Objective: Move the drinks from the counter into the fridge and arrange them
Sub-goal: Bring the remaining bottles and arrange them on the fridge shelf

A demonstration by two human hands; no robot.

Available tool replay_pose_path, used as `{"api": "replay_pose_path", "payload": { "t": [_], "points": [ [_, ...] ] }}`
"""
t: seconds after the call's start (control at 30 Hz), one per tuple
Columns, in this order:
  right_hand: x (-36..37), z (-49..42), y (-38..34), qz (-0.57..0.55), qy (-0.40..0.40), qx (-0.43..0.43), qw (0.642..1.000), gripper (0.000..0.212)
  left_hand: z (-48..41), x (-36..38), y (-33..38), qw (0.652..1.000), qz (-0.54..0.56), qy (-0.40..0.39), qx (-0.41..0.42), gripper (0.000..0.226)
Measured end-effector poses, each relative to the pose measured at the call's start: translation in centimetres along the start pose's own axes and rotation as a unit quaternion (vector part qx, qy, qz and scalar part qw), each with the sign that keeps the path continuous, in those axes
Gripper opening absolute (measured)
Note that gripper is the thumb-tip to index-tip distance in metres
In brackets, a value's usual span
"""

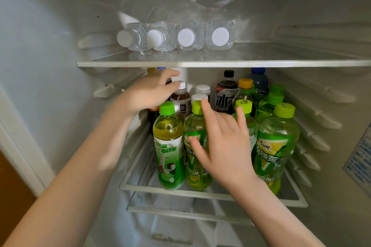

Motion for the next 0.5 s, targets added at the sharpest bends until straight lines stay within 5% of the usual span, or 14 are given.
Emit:
{"api": "replay_pose_path", "payload": {
  "t": [0.2,0.5],
  "points": [
    [0.0,1.8,0.5,-0.058,0.010,0.007,0.998,0.065,-0.1,1.7,4.5,0.990,-0.014,-0.045,0.133,0.040],
    [-1.3,4.5,3.2,-0.168,0.080,0.037,0.982,0.037,-4.5,4.8,9.9,0.976,0.000,-0.114,0.186,0.047]
  ]
}}
Point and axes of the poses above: each hand's wrist, its own z-axis away from the middle knuckle, its own x-axis out of the palm, y = z × x, the point moved 2 cm from there along -z, towards the middle knuckle, and after that the axes turned 9 degrees about x, right-handed, at the moved point
